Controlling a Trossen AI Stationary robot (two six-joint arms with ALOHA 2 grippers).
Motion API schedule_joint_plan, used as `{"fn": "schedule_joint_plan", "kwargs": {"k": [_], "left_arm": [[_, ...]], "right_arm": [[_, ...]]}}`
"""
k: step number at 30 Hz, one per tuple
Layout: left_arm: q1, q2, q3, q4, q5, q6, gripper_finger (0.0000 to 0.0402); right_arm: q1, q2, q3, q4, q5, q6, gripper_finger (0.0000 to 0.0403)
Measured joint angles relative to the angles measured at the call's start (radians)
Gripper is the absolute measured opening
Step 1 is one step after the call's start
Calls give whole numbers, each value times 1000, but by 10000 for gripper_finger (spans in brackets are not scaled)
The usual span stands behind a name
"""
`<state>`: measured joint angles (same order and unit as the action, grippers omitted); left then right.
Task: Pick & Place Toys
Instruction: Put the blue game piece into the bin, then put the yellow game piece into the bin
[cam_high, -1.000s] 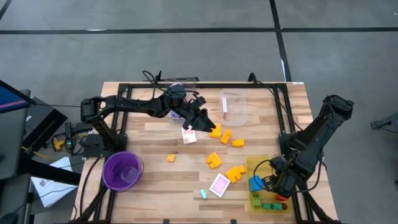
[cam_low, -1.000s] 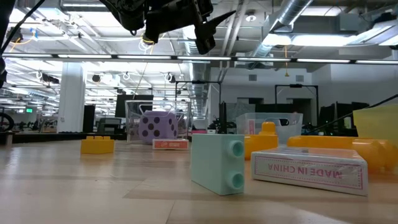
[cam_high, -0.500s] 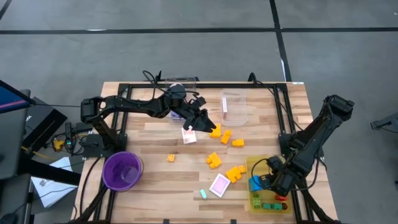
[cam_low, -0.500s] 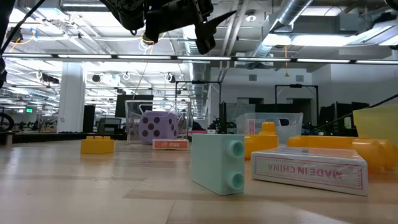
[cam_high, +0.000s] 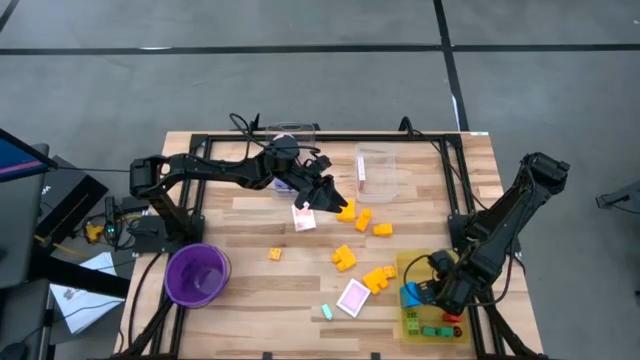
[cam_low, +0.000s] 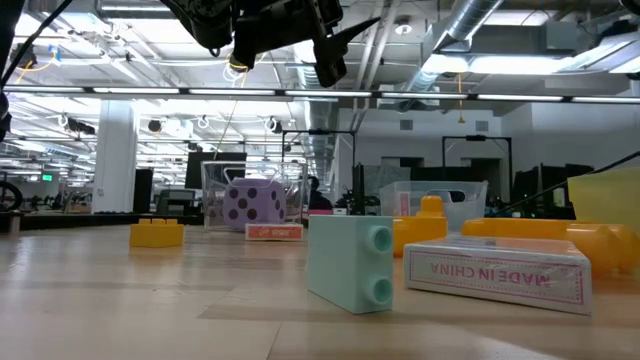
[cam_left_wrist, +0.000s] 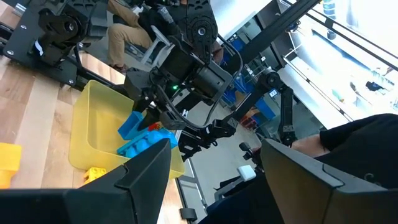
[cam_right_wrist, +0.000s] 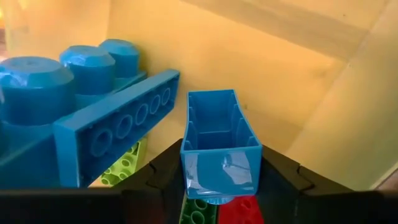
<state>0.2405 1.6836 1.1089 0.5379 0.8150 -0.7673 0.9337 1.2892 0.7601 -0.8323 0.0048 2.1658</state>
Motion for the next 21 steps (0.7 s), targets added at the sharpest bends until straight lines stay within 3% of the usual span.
{"fn": "schedule_joint_plan", "kwargs": {"k": [15, 21], "left_arm": [[0, 0, 0, 0, 0, 0, 246], [0, 0, 0, 0, 0, 0, 246]], "right_arm": [[2, 0, 1, 52, 67, -27, 243], [23, -2, 2, 55, 75, -10, 250]]}}
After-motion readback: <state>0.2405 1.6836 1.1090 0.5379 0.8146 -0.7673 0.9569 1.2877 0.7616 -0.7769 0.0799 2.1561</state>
